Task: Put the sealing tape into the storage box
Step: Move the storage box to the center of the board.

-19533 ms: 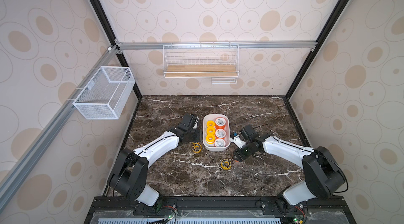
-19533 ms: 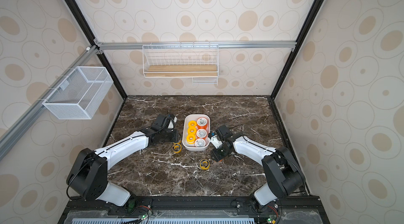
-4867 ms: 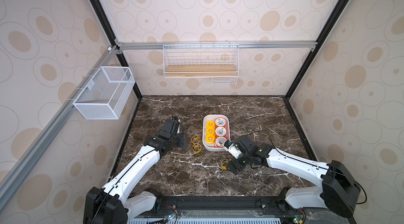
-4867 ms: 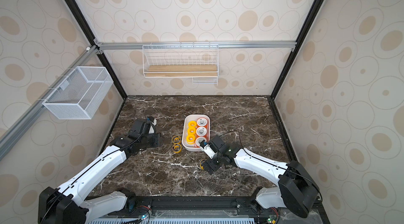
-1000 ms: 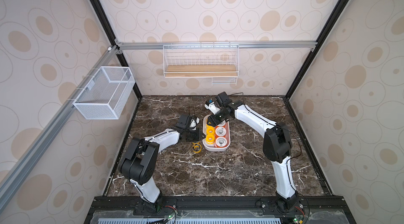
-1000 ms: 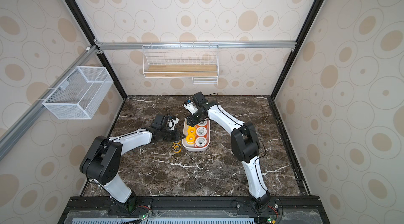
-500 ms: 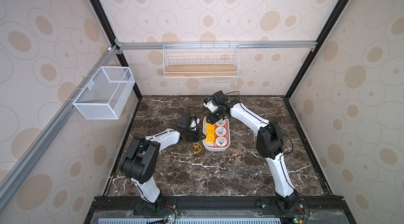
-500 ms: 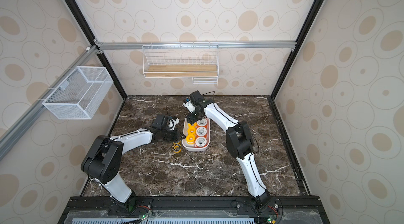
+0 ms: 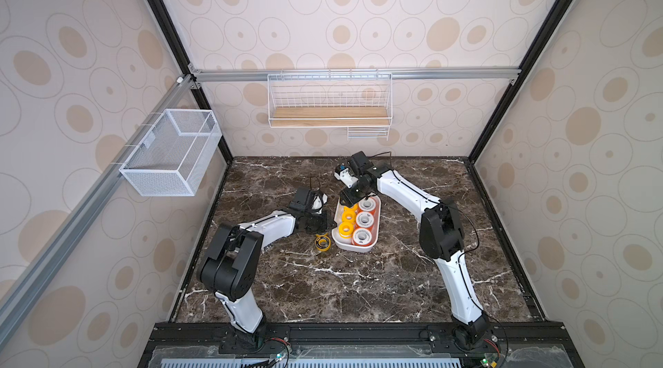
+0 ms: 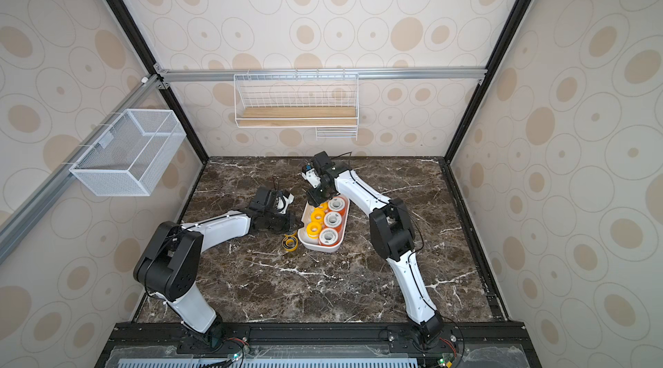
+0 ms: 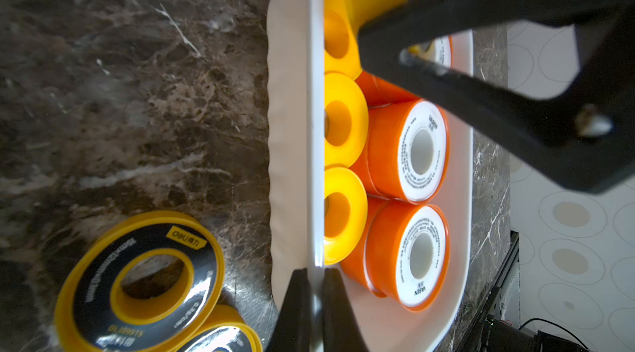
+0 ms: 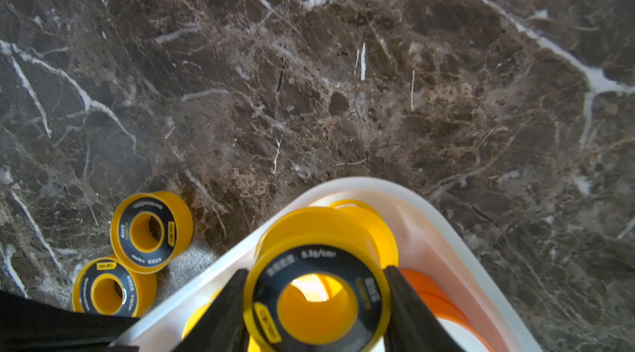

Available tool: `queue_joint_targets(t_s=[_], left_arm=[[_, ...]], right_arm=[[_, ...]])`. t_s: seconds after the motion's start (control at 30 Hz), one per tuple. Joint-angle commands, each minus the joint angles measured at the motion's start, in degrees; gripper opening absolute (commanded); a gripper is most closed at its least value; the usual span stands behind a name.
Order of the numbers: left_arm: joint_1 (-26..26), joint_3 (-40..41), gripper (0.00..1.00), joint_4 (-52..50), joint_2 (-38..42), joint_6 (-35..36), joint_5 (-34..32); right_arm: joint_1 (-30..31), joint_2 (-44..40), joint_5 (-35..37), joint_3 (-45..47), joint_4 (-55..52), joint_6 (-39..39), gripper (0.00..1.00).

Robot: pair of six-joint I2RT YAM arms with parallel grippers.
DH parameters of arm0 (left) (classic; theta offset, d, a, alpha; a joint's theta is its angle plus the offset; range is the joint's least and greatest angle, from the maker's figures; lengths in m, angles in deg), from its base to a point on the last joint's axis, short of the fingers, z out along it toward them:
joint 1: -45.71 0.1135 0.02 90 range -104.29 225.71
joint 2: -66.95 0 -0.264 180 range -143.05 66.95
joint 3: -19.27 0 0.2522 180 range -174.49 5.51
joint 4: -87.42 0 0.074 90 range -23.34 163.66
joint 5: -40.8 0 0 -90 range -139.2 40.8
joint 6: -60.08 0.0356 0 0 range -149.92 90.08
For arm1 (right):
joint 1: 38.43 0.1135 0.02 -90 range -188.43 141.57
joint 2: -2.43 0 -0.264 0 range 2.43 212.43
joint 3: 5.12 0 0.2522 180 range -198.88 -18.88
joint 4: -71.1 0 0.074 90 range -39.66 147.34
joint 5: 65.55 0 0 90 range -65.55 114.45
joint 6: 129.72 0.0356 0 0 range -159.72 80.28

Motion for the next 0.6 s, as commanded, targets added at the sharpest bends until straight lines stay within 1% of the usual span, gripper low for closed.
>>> queue_joint_targets(t_s=[0.0, 0.17, 0.27, 0.4, 0.57], left_arm=[[-0.7, 0.8, 0.07, -1.6, 2.5, -2.1, -2.7], [-3.6, 4.4, 0.08, -1.4, 7.0, -6.1, -7.7], [-5.2, 7.0, 0.09, -0.4, 10.0, -8.5, -10.2], [-6.4, 9.0, 0.09, -0.1, 13.3, -10.3, -11.5], [-6.8, 10.8, 0.10, 0.0, 16.1, -11.5, -11.9]], right_arm=[[0.3, -5.4, 0.1, 4.6, 1.0, -0.6, 0.57], [0.4, -11.3, -1.1, 13.0, 4.6, -0.6, 0.57], [0.7, -13.6, -1.4, 16.2, 5.9, -0.8, 0.58], [1.4, -14.9, -1.6, 18.2, 6.6, -1.6, 0.58], [2.5, -14.6, -1.8, 17.9, 6.6, -2.6, 0.57]])
